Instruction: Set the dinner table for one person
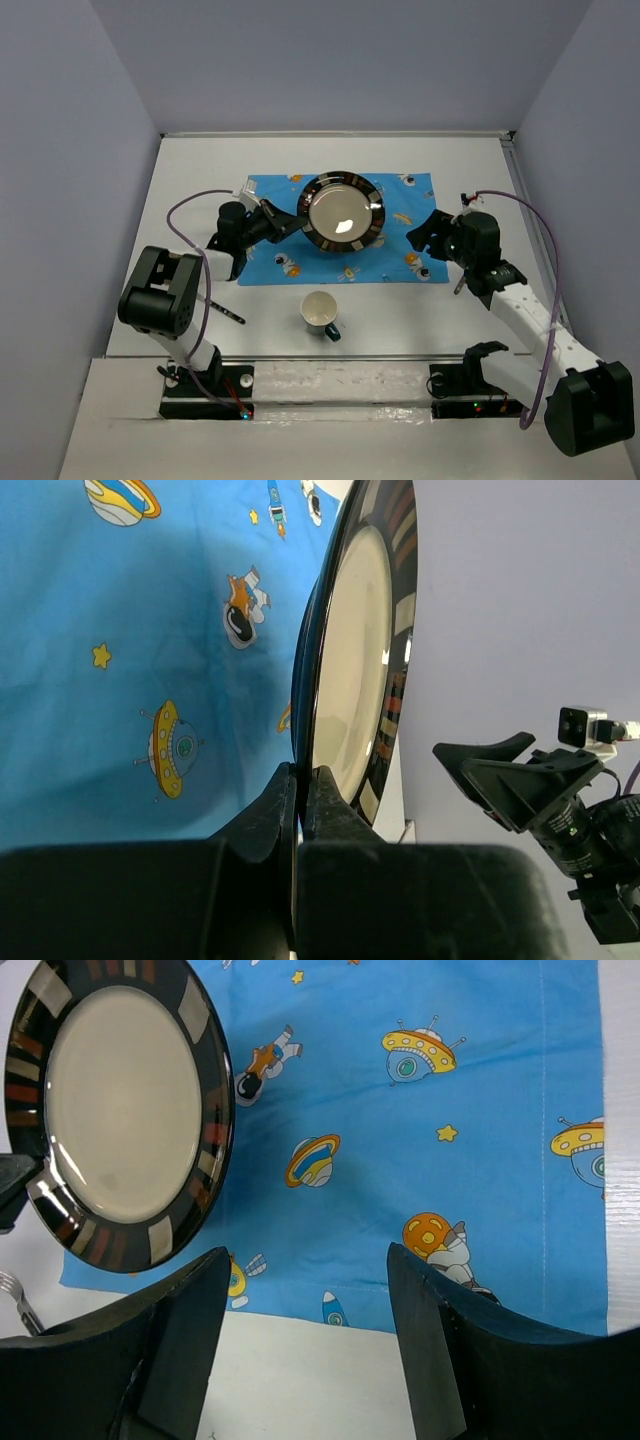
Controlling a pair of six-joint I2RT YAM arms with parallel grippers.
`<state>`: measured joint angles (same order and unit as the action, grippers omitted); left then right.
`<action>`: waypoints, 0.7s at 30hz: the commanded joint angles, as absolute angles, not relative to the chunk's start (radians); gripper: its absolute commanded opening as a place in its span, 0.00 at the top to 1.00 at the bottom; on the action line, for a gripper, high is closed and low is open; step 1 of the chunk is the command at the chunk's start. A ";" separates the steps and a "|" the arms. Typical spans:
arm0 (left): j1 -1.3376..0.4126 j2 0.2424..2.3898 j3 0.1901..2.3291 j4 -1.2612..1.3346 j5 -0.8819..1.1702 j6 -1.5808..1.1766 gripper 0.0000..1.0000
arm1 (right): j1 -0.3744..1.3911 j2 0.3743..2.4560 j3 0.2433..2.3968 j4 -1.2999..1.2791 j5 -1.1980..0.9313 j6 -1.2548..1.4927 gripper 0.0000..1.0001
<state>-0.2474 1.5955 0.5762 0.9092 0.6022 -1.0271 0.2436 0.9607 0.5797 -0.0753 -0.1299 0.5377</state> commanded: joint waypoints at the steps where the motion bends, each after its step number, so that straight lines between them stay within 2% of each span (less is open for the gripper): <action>1: -0.258 1.604 0.660 1.169 0.655 -1.069 1.00 | 0.253 0.953 0.620 -0.087 -0.095 0.515 0.31; 21: -0.256 1.758 0.690 1.091 0.560 -0.985 1.00 | 0.253 0.982 0.612 -0.081 -0.129 0.506 0.32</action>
<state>-0.2554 1.7576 0.6086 0.9211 0.5217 -0.9775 0.2436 0.9775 0.5804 -0.0990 -0.1200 0.5266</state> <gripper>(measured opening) 0.048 0.687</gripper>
